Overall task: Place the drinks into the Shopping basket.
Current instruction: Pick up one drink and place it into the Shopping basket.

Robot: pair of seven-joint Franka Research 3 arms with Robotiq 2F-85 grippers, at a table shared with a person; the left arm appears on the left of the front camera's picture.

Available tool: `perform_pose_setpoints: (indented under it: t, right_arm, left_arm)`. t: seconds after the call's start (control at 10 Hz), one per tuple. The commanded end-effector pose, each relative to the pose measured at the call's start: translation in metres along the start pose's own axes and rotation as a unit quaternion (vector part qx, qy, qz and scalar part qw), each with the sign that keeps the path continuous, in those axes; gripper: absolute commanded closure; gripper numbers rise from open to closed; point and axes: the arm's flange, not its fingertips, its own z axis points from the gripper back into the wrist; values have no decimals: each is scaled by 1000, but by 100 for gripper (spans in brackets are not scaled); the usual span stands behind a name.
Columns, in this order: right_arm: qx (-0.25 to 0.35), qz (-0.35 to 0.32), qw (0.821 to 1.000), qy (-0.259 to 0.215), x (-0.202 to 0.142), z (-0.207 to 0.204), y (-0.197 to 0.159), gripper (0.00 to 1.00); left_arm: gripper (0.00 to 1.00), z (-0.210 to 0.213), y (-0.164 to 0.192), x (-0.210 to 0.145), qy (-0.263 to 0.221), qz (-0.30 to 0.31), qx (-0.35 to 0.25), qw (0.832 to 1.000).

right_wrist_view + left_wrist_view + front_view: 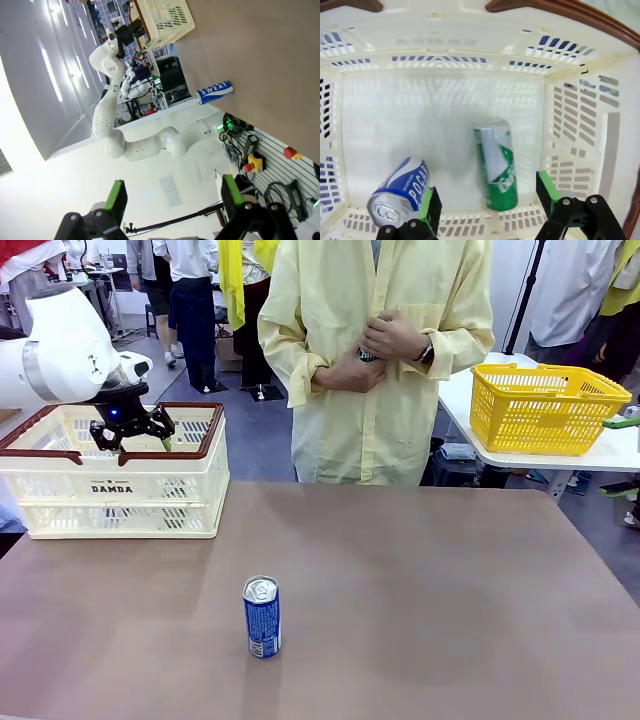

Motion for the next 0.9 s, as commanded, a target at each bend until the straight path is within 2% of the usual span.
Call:
perform_pose_setpoints:
  t: [0.0,0.2,0.4,0.5,0.6,0.7,0.8]
  right_arm:
    - [-2,-2,1000,5,-2,2,3,0]
    - [-2,-2,1000,5,-2,2,3,0]
    - [-2,-2,1000,5,-2,2,3,0]
    - [-2,-2,1000,5,-2,2,3,0]
    - [-2,-2,1000,5,-2,2,3,0]
    - [-2,-2,1000,5,-2,2,3,0]
    - [-2,-2,1000,5,-2,2,3,0]
  left_arm:
    - [0,5,1,-7,-11,7,9,1000]
    - [0,23,1,-8,-22,9,-17,1000]
    - [0,100,-8,-18,-30,7,-71,997]
    - [0,148,-11,-28,-33,1,-121,992]
    - [0,193,-11,-42,3,-6,-187,982]
    - [0,233,-1,-62,42,-13,-274,961]
    - [0,253,18,-83,62,-16,-342,938]
